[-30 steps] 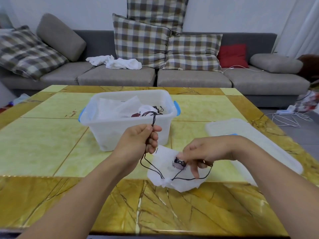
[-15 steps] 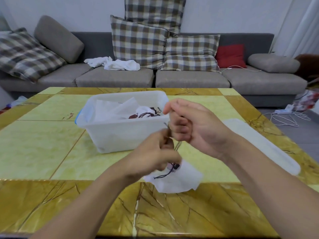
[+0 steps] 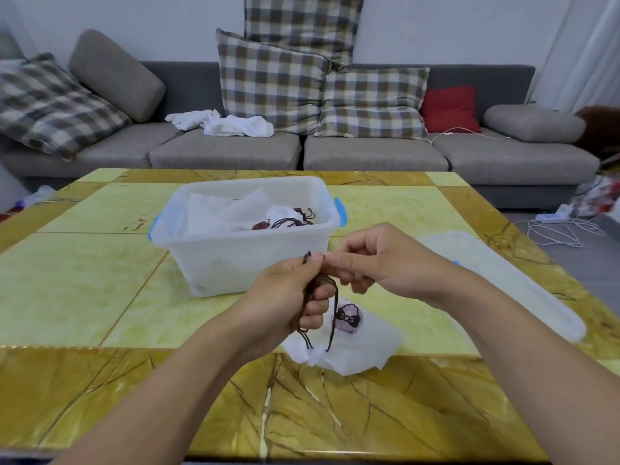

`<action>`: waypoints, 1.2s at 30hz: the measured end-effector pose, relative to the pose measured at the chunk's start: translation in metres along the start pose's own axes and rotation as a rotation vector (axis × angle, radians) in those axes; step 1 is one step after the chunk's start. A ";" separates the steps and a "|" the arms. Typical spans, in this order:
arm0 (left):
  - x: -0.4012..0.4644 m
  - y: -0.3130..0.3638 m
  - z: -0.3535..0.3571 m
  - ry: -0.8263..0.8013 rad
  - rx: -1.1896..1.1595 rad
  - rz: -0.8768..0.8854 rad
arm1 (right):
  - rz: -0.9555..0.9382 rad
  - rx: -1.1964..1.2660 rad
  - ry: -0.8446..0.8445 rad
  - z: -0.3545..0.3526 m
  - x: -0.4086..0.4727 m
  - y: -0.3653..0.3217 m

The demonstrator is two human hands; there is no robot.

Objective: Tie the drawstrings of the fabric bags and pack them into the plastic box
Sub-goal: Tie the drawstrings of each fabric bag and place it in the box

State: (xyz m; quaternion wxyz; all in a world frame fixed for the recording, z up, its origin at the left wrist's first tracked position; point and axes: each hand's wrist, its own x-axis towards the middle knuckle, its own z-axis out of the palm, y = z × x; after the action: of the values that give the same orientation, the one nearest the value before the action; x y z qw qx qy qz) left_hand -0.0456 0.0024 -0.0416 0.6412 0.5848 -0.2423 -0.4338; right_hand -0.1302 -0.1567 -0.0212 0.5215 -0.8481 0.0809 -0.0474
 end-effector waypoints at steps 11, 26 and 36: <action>0.007 0.010 -0.019 0.098 -0.523 -0.011 | -0.039 0.153 0.060 0.003 0.000 -0.003; 0.000 0.010 -0.014 0.254 -0.141 0.522 | 0.334 0.609 -0.066 0.031 0.005 -0.013; -0.001 0.011 -0.008 0.128 -0.297 0.462 | 0.334 1.107 -0.023 0.042 0.014 -0.010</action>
State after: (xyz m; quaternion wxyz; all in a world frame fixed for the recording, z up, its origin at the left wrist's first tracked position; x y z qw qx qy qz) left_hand -0.0362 0.0066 -0.0324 0.8157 0.4401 -0.2620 -0.2689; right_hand -0.1081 -0.1178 -0.0310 0.8888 -0.4251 0.1713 0.0096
